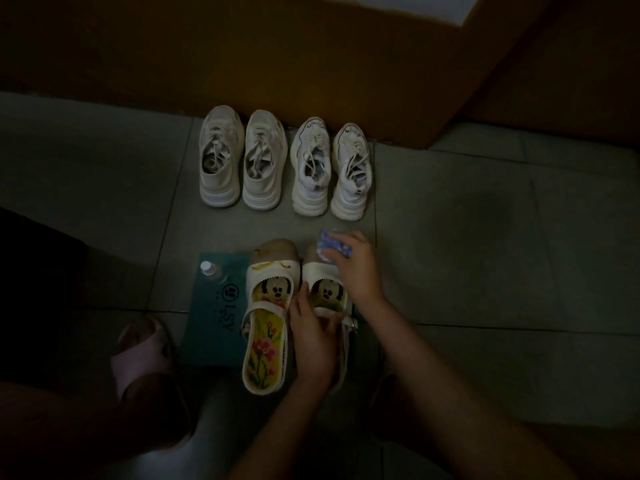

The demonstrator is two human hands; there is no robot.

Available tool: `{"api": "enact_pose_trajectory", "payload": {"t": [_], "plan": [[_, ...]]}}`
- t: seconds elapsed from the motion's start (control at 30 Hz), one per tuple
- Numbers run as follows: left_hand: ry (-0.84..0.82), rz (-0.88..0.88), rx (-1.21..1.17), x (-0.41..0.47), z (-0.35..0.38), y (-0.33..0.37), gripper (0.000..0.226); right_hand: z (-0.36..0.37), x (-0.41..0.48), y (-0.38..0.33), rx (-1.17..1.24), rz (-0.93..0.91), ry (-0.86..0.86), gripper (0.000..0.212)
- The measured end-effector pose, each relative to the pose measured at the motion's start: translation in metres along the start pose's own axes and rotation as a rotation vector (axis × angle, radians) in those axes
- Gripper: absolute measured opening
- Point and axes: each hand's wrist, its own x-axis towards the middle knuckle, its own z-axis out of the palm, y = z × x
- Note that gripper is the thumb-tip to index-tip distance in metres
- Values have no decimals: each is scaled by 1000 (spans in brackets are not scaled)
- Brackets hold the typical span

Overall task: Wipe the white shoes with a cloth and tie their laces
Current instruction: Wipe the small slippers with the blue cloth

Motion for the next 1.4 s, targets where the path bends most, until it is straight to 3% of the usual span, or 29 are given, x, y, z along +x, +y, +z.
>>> {"api": "enact_pose_trajectory", "payload": {"t": [0.1, 0.2, 0.43, 0.5, 0.6, 0.7, 0.8, 0.93, 1.1, 1.4], "plan": [[31, 10, 17, -1, 1, -1, 75, 24, -7, 4, -205, -68, -96, 38], [33, 10, 8, -1, 1, -1, 75, 22, -18, 18, -236, -87, -45, 35], [1, 6, 11, 0, 0, -1, 78, -21, -28, 53, -235, 141, 116, 26], [1, 12, 0, 0, 0, -2, 77, -30, -23, 48, -94, 205, 133, 28], [4, 7, -18, 1, 0, -2, 77, -28, 3, 32, 64, 128, 131, 38], [3, 8, -19, 1, 0, -2, 78, -14, 28, 26, 10, 75, 65, 62], [2, 12, -20, 2, 0, -2, 77, -9, 36, 27, -140, 10, 24, 43], [7, 10, 0, 3, 1, -3, 77, -18, 27, 25, -21, 45, -69, 27], [10, 28, 12, 1, 0, -2, 75, -19, 2, 51, 49, 113, 73, 10], [17, 27, 31, 2, 1, -3, 74, -28, -38, 75, 245, 266, 173, 13]]}}
